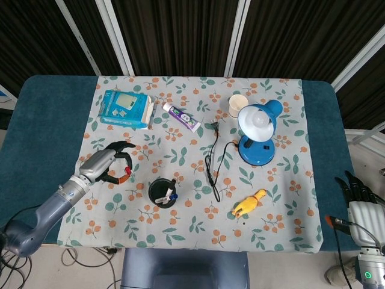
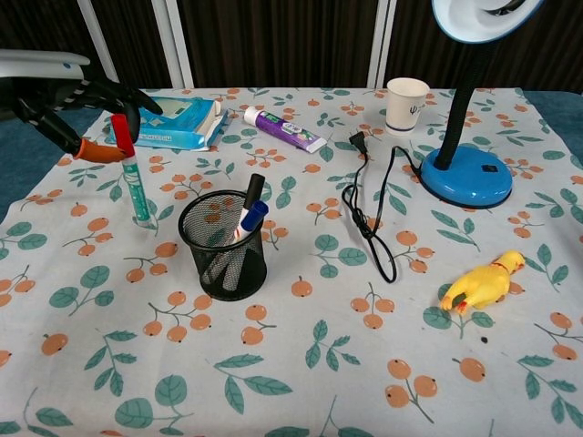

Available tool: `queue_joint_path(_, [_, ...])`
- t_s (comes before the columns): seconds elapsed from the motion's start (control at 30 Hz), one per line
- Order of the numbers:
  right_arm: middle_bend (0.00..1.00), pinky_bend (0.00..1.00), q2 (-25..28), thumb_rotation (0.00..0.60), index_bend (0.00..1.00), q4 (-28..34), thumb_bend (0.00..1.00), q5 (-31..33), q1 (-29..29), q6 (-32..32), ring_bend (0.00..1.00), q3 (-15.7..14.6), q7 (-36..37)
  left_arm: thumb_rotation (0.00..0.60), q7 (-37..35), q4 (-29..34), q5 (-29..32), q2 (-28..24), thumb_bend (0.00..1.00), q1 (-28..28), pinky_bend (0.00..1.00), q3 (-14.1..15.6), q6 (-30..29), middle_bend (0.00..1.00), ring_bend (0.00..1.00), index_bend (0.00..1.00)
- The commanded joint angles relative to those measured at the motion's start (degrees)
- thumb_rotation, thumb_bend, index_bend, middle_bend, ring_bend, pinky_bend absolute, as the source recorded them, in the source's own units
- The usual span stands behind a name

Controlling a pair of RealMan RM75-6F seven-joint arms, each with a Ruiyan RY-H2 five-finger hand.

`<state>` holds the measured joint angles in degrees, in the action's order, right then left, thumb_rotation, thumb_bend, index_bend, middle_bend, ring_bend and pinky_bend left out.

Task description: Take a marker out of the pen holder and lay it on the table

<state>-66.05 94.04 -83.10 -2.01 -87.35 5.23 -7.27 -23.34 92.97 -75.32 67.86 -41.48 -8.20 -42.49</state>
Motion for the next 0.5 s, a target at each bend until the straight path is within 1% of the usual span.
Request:
queue_joint_path(0.03, [0.05,0.18,0.01,0.600,0.15,0.00,0.16,-0.02,0.01,-0.02,0.10,-0.01,0.02,0.600,0.33,-0.70,0.55,1.24,0.45,-0.75,0.00,0.21,1.15,0.12,0.00,0.58])
queue_joint_path(0.17, [0.05,0.18,-0.02,0.600,0.15,-0.05,0.16,-0.05,0.01,-0.04,0.10,-0.01,0.03,0.600,-0.78,-0.93,2.10,2.00,0.45,-2.16,0.00,0.56,5.17,0.12,0.00,0.58])
queue_joint_path(0.3, [0.05,0.18,-0.03,0.600,0.15,-0.04,0.16,-0.03,0.01,-0.07,0.10,0.02,-0.01,0.600,-4.28,-0.96,3.24,2.06,0.45,-3.83,0.00,0.23,10.14,0.12,0.00,0.57])
queue_joint_path(0.4, [0.05,0.18,-0.05,0.600,0.15,-0.03,0.16,-0.03,0.02,-0.08,0.10,0.02,0.00,0.600,-4.76,-2.06,3.07,2.77,0.45,-4.41,0.00,0.03,11.02,0.12,0.00,0.57])
queue_joint_path(0.5, [0.05,0.18,-0.05,0.600,0.15,-0.10,0.16,-0.06,0.01,-0.12,0.10,0.04,0.03,0.600,-5.31,-2.36,3.22,3.09,0.42,-4.82,0.00,-0.05,11.99,0.12,0.00,0.53])
